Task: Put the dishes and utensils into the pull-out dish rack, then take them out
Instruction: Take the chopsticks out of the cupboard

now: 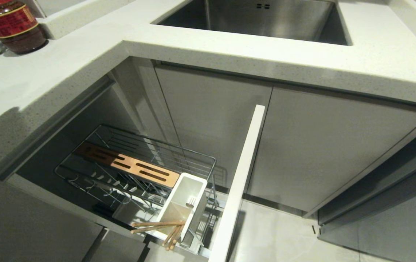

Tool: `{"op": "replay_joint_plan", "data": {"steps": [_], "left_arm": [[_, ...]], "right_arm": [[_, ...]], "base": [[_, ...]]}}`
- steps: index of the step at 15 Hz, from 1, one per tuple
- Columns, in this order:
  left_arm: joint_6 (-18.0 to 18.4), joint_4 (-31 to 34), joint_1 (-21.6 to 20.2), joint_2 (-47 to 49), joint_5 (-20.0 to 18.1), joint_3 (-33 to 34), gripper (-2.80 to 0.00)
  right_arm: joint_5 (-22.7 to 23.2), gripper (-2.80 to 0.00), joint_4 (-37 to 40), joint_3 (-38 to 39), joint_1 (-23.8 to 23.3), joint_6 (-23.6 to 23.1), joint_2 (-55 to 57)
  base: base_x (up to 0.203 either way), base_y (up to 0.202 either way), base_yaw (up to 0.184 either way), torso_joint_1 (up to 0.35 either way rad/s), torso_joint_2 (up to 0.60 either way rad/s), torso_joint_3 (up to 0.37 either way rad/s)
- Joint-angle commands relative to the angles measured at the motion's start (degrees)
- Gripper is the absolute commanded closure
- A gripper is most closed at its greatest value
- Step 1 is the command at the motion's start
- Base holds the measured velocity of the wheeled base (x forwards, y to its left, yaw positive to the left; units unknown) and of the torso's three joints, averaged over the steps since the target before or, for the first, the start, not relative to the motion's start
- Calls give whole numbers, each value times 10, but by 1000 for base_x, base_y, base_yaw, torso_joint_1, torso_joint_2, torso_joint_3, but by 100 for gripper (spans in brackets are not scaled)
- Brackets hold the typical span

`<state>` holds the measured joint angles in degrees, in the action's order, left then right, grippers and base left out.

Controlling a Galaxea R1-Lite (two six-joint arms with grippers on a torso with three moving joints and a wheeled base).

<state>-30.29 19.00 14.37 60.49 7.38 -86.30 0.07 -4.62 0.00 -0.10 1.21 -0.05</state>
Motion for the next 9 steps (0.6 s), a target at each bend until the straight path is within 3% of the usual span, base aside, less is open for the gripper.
{"op": "replay_joint_plan", "data": {"steps": [1, 4, 5, 7, 9], "left_arm": [[4, 12, 99, 31, 28, 24, 0], [18, 53, 210, 67, 106, 59, 0], [23, 77, 221, 82, 115, 69, 0], [41, 127, 231, 101, 113, 80, 0], [43, 185, 242, 118, 77, 80, 0]], "right_arm": [[0, 0, 0, 15, 0, 0, 0], [0, 0, 0, 15, 0, 0, 0], [0, 0, 0, 15, 0, 0, 0], [0, 0, 0, 15, 0, 0, 0], [0, 0, 0, 15, 0, 0, 0]], "base": [[0, 0, 0, 0, 0, 0], [0, 0, 0, 0, 0, 0], [0, 0, 0, 0, 0, 0], [0, 0, 0, 0, 0, 0], [0, 0, 0, 0, 0, 0]]}}
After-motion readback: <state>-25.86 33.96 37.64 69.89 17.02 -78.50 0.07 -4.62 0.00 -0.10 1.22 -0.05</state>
